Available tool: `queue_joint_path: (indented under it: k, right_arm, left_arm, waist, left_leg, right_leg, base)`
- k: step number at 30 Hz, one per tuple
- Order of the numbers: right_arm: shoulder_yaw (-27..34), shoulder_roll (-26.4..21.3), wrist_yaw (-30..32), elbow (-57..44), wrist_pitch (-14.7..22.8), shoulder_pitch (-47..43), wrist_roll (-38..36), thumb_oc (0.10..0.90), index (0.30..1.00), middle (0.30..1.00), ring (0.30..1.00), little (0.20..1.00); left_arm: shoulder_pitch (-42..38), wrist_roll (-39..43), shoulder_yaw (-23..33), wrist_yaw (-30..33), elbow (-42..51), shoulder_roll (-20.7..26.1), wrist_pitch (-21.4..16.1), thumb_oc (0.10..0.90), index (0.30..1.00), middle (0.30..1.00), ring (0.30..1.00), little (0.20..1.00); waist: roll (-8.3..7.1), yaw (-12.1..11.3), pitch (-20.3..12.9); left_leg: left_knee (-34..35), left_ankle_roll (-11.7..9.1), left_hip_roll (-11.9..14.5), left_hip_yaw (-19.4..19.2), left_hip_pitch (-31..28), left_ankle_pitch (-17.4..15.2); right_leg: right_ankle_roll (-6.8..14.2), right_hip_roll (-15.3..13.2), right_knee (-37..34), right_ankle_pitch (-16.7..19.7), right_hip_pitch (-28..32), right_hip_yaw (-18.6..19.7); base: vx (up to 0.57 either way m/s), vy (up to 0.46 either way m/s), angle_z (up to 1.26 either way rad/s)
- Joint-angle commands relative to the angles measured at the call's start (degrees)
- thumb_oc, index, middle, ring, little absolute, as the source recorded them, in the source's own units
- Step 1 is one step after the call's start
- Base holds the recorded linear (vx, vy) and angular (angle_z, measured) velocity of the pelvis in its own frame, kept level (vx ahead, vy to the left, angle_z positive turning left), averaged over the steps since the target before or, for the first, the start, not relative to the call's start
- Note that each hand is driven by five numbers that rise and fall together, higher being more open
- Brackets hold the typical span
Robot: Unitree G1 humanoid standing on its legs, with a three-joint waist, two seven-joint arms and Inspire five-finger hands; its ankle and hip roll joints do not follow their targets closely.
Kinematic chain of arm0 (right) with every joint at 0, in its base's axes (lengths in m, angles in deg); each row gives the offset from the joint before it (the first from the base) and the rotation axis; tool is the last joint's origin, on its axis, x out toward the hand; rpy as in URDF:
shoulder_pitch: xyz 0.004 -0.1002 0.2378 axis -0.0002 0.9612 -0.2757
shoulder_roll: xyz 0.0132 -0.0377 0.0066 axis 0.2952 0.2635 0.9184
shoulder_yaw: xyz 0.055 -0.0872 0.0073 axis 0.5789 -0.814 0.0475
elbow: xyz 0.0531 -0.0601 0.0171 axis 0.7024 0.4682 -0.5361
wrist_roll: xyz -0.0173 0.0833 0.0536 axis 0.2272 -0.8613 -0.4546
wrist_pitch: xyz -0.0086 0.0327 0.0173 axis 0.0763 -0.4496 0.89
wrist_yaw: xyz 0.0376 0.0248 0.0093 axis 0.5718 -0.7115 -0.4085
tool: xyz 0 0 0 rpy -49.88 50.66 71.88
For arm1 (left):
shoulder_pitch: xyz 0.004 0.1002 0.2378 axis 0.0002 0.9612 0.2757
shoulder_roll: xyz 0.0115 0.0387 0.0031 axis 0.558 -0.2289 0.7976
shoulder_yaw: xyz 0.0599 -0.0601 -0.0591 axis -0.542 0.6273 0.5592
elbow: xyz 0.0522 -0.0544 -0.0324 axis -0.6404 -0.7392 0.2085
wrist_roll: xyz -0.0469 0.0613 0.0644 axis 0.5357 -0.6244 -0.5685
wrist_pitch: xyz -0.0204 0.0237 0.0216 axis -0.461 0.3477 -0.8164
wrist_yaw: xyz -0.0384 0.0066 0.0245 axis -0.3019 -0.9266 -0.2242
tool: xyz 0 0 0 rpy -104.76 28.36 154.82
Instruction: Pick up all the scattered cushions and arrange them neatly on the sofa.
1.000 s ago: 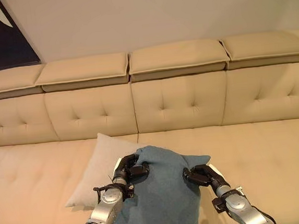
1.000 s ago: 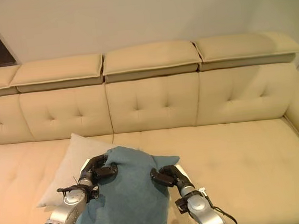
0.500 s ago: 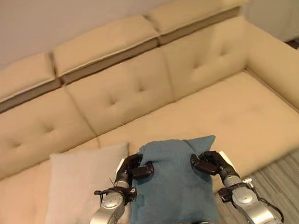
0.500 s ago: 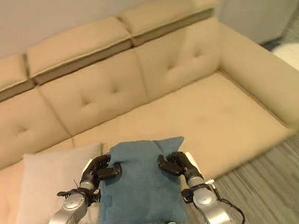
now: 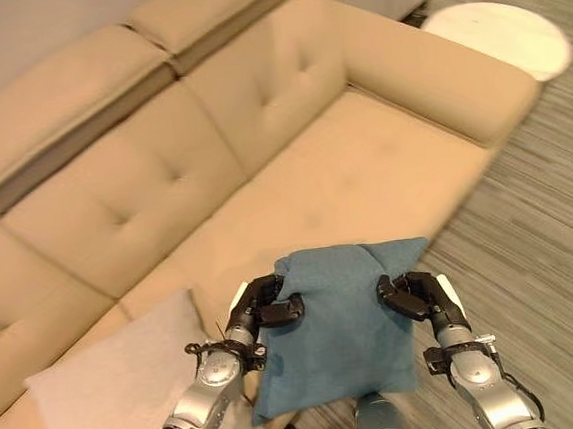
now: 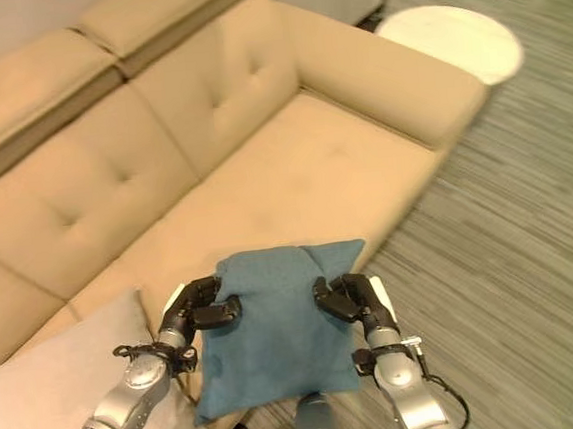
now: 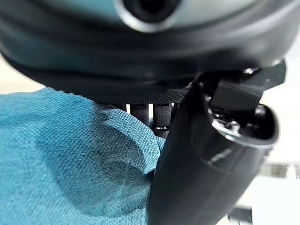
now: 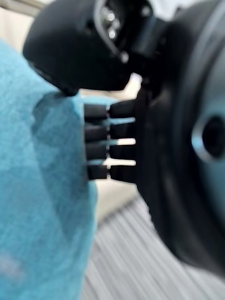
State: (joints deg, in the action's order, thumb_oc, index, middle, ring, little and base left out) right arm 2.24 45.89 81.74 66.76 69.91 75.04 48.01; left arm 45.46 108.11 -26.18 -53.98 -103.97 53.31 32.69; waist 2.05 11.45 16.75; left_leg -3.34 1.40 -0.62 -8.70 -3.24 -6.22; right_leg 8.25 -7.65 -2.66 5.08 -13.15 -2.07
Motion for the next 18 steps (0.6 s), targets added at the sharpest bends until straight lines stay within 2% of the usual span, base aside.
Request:
queue_joint_path:
  k: [1,2,3,4,5,7,8,11,12,13,15,16,17,18]
  right_arm:
    - [-0.2,-0.2,1.1,-8.9,8.2,-2.8,0.5,0.4,0.3,0.3,0.3,0.3]
    - [-0.2,-0.2,1.3,-8.8,8.0,-3.0,0.4,0.4,0.3,0.3,0.3,0.3]
    - [-0.4,-0.2,1.7,-8.3,7.8,-3.7,0.4,0.4,0.3,0.3,0.3,0.3]
    - [-0.4,-0.2,1.6,-8.2,7.7,-3.8,0.4,0.4,0.3,0.3,0.3,0.3]
    - [-1.0,-0.5,1.7,-7.9,7.0,-4.7,0.5,0.4,0.3,0.3,0.3,0.3]
    - [-2.0,-0.6,1.9,-7.0,6.5,-6.1,0.4,0.4,0.3,0.3,0.3,0.3]
    - [-2.5,-0.5,2.0,-7.2,6.4,-6.8,0.3,0.4,0.3,0.3,0.3,0.3]
    - [-2.9,-0.9,1.9,-7.3,6.1,-5.4,0.1,0.4,0.3,0.3,0.3,0.3]
    - [-2.8,-1.8,1.8,-7.4,6.2,-4.6,-0.1,0.4,0.3,0.3,0.3,0.3]
    - [-2.8,-1.8,1.8,-7.4,6.2,-4.7,-0.1,0.4,0.3,0.3,0.3,0.3]
    - [-2.7,-2.8,2.3,-7.3,6.5,-4.2,0.0,0.4,0.3,0.3,0.3,0.3]
    - [-2.9,-3.3,2.5,-6.9,6.8,-4.0,0.3,0.4,0.3,0.3,0.3,0.3]
    - [-2.8,-3.3,2.5,-6.9,6.8,-4.0,0.3,0.4,0.3,0.3,0.3,0.3]
    - [-2.4,-3.9,3.5,-5.8,7.0,-3.8,0.9,0.4,0.3,0.3,0.3,0.3]
  left_arm:
    - [-6.6,-0.1,-3.1,-3.1,9.1,-4.1,-8.1,0.4,0.3,0.3,0.3,0.3]
    - [-6.8,-0.2,-3.5,-3.0,9.2,-4.1,-7.9,0.4,0.3,0.3,0.3,0.3]
    - [-7.2,0.2,-3.6,-2.7,9.8,-4.1,-7.6,0.4,0.3,0.3,0.3,0.3]
    - [-7.2,0.2,-3.6,-2.8,9.8,-4.1,-7.5,0.4,0.3,0.3,0.3,0.3]
    - [-6.8,0.6,-3.4,-2.5,10.4,-4.0,-7.2,0.4,0.3,0.3,0.3,0.3]
    - [-6.7,0.8,-3.4,-2.2,10.5,-4.0,-7.1,0.4,0.3,0.3,0.3,0.3]
    - [-6.8,1.2,-3.5,-2.4,10.4,-4.1,-6.8,0.4,0.3,0.3,0.3,0.3]
    - [-6.7,1.2,-4.2,-2.4,9.5,-4.7,-6.9,0.4,0.3,0.3,0.3,0.3]
    - [-7.0,2.3,-5.3,-2.4,8.8,-5.6,-7.1,0.4,0.3,0.3,0.3,0.3]
    - [-7.1,2.3,-5.3,-2.4,8.8,-5.6,-7.1,0.4,0.3,0.3,0.3,0.3]
    - [-7.8,3.3,-6.4,-2.5,8.5,-6.2,-6.8,0.4,0.3,0.3,0.3,0.3]
    - [-8.3,3.8,-7.3,-2.8,8.3,-6.6,-6.5,0.4,0.3,0.3,0.3,0.3]
    - [-8.3,3.8,-7.3,-2.8,8.3,-6.6,-6.5,0.4,0.3,0.3,0.3,0.3]
    - [-9.2,3.8,-8.3,-2.8,7.5,-7.0,-6.2,0.4,0.3,0.3,0.3,0.3]
  waist:
    - [0.93,-1.8,-5.1]
    - [1.27,-2.1,-5.5]
    - [1.76,-2.8,-5.9]
    - [1.73,-3.0,-6.1]
    - [2.04,-4.4,-7.0]
    - [2.16,-5.6,-7.7]
    - [1.91,-6.1,-8.1]
    - [1.83,-5.7,-9.1]
    - [2.33,-4.6,-9.0]
    - [2.35,-4.6,-9.1]
    - [2.68,-3.5,-8.7]
    - [2.59,-3.2,-8.4]
    - [2.7,-3.2,-8.3]
    - [1.9,-3.7,-7.2]
  left_leg:
    - [-0.5,1.9,-0.5,1.9,1.1,-1.9]
    - [-0.8,1.8,0.0,0.9,1.1,-2.1]
    - [-1.5,1.6,0.9,-0.6,1.3,-2.1]
    - [-1.6,1.6,0.9,-0.9,1.5,-2.0]
    - [-2.7,1.5,1.8,-3.4,1.3,-2.6]
    - [-3.1,1.1,2.5,-6.0,1.1,-3.0]
    - [-2.9,0.5,2.9,-7.2,0.7,-2.9]
    - [-1.6,-1.0,4.7,-8.0,-0.2,-1.6]
    - [-1.0,-2.8,7.3,-7.8,-1.1,0.2]
    - [-0.9,-2.9,7.3,-7.9,-0.9,0.5]
    - [-2.0,-4.7,10.8,-7.9,-1.4,2.1]
    - [-3.8,-5.5,13.1,-8.1,-1.3,4.7]
    - [-3.9,-5.6,13.3,-8.1,-1.3,4.6]
    - [-10.3,-5.1,16.6,-5.6,0.6,9.3]
  right_leg:
    - [-0.6,-1.0,10.6,-4.0,5.9,-3.3]
    - [-0.7,-2.4,11.4,-4.6,7.4,-4.5]
    - [-0.6,-4.9,12.9,-4.7,8.8,-6.8]
    - [-0.6,-5.3,12.7,-4.5,9.0,-7.0]
    - [0.2,-8.6,12.9,-2.9,11.4,-9.8]
    - [1.0,-11.1,11.6,-1.5,13.6,-13.4]
    - [1.4,-11.1,9.9,-1.5,14.9,-14.8]
    - [1.3,-8.5,8.5,-4.9,14.7,-13.4]
    - [0.1,-6.0,8.9,-7.1,14.2,-12.3]
    - [0.0,-5.9,8.8,-6.9,14.0,-12.3]
    - [-1.8,-2.8,8.7,-9.5,14.5,-11.9]
    - [-3.2,-0.6,8.1,-10.5,15.1,-11.5]
    - [-3.3,-0.4,8.1,-10.4,15.2,-11.5]
    - [-5.5,2.8,7.7,-10.6,16.0,-9.4]
  base:
    - [-0.05,-0.119,-0.42]
    - [-0.03,-0.166,-0.55]
    - [-0.02,-0.154,-0.71]
    - [0.01,-0.245,-0.92]
    - [0.03,-0.254,-0.77]
    - [0.06,-0.328,-0.97]
    - [0.1,-0.359,-1.36]
    - [0.16,-0.417,-0.78]
    - [0.18,-0.462,-0.49]
    - [0.18,-0.51,-0.42]
    - [0.13,-0.427,-0.27]
    - [0.09,-0.316,-0.11]
    - [0.15,-0.561,-0.12]
    - [0.16,-0.537,-0.42]
